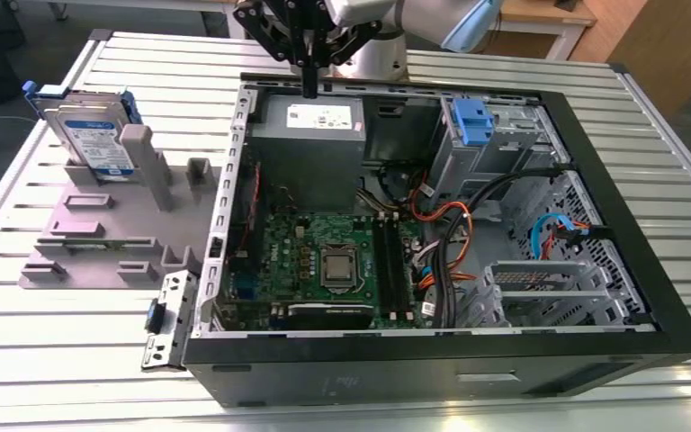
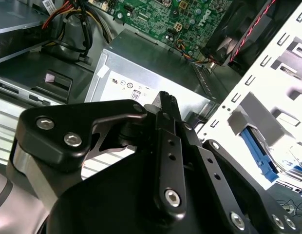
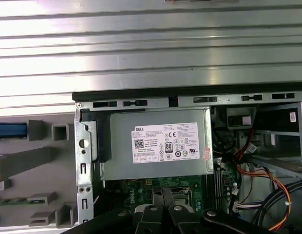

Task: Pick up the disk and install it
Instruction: 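Reach for the disk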

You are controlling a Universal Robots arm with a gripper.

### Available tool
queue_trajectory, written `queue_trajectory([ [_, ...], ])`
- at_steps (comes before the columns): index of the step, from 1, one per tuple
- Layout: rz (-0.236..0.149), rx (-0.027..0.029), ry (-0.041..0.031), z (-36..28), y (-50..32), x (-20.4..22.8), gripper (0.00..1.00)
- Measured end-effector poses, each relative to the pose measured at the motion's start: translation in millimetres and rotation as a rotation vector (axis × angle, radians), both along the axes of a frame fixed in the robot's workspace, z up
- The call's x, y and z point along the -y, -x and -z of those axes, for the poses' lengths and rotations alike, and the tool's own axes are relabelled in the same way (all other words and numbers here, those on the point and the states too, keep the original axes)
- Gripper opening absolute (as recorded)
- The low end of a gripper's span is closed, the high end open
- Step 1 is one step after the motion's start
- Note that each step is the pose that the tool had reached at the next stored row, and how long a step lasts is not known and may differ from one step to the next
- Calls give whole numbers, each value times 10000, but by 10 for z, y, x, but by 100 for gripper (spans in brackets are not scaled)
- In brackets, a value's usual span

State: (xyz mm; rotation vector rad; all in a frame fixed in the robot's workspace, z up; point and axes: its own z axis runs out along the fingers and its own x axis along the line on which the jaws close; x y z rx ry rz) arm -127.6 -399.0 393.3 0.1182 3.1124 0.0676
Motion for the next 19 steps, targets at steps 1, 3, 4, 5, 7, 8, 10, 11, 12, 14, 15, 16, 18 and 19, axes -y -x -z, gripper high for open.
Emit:
queue_trajectory([
  [1,0,0,-1,0,6,0,11],
  [3,-2,-1,1,0,24,0,11],
  [4,-2,-1,1,0,35,0,11],
  [5,-2,-1,0,0,50,0,11],
  [7,-1,0,0,1,84,0,11],
  [8,-1,0,0,2,98,0,11],
  [10,-2,0,-1,5,122,0,11],
  [11,0,0,-1,7,134,0,11],
  [12,-2,-1,0,8,147,0,11],
  [14,-2,0,-1,13,172,-1,11],
  [15,-2,-1,-1,16,185,-1,11],
  [16,-2,-2,0,18,199,-1,11],
  [18,-1,-4,-1,25,224,-1,11],
  [19,-1,-6,-1,28,235,-1,11],
])
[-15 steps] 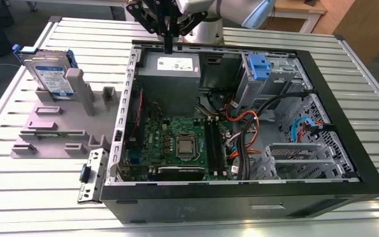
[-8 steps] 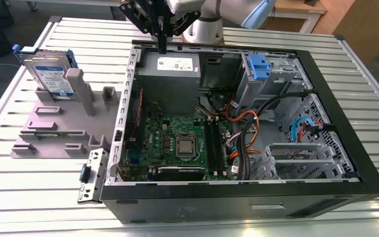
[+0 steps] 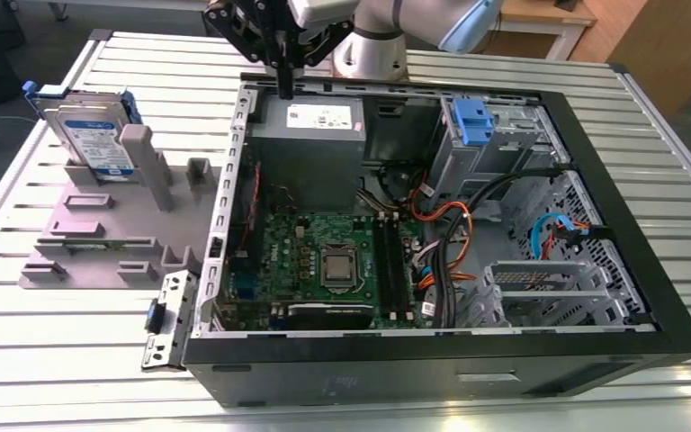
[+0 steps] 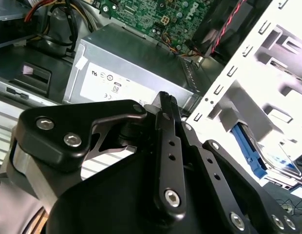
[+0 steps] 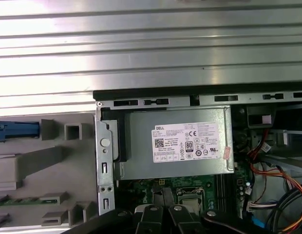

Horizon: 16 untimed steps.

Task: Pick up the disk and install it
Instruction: 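Reach for the disk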

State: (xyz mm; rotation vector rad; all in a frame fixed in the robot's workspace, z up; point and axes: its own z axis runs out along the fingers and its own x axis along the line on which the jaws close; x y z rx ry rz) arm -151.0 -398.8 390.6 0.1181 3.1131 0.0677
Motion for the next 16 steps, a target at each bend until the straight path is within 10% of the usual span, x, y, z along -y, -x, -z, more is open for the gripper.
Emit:
queue_trajectory([
  [16,0,-5,1,14,100,-15,11],
])
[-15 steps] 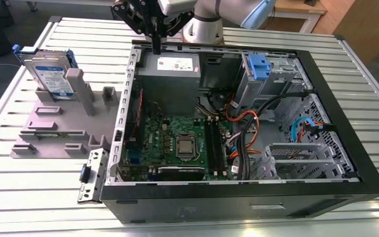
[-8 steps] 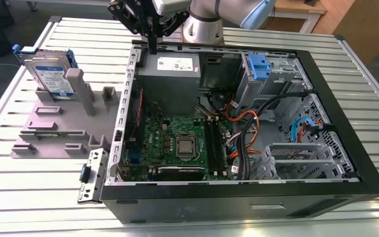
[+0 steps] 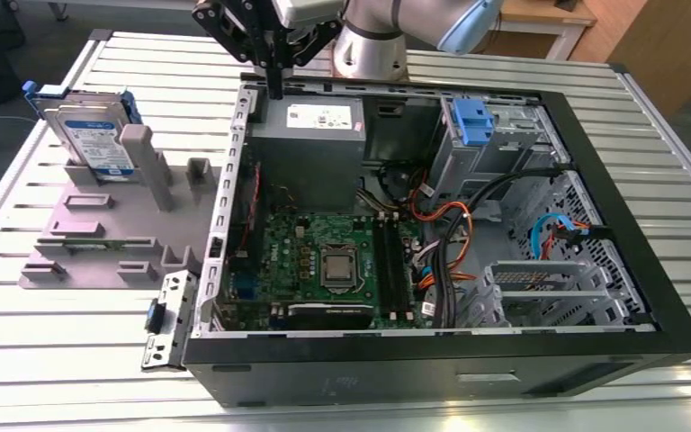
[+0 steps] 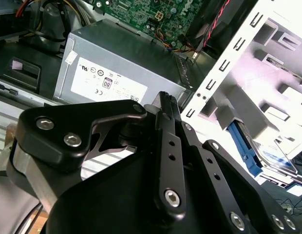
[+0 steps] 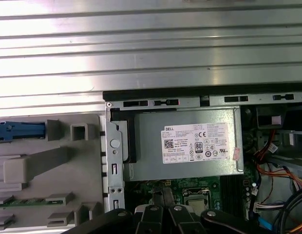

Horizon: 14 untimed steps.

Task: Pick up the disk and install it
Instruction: 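Reach for the disk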

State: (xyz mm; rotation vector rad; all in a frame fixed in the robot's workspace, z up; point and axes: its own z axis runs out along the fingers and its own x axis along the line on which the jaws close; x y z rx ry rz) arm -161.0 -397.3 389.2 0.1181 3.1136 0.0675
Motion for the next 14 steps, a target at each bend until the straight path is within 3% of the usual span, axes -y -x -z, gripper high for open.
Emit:
queue_trajectory([
  [14,0,0,-1,3,88,0,11],
])
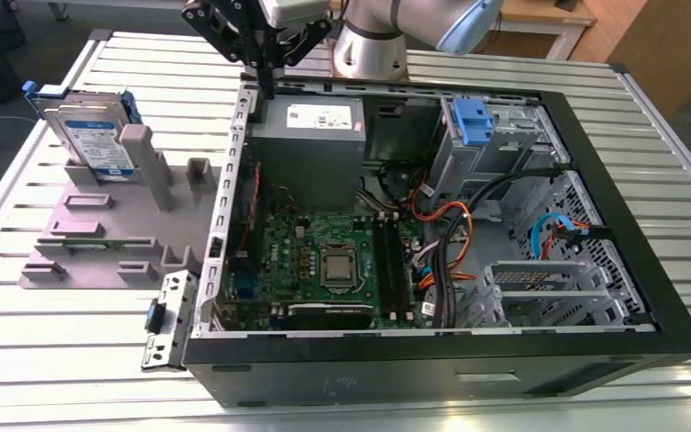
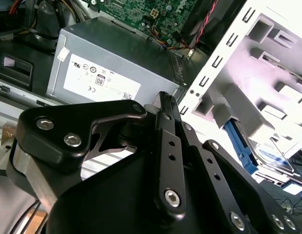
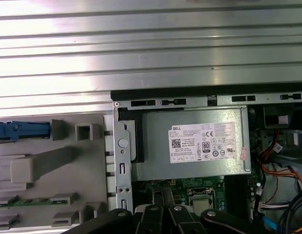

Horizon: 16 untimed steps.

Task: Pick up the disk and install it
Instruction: 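Reach for the disk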

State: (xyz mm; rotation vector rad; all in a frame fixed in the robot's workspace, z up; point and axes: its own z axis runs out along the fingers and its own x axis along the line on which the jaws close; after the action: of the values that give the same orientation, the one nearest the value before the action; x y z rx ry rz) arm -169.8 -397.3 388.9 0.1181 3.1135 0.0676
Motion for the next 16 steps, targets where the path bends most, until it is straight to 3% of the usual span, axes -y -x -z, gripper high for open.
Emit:
queue_trajectory([
  [16,0,-4,0,8,113,0,11],
])
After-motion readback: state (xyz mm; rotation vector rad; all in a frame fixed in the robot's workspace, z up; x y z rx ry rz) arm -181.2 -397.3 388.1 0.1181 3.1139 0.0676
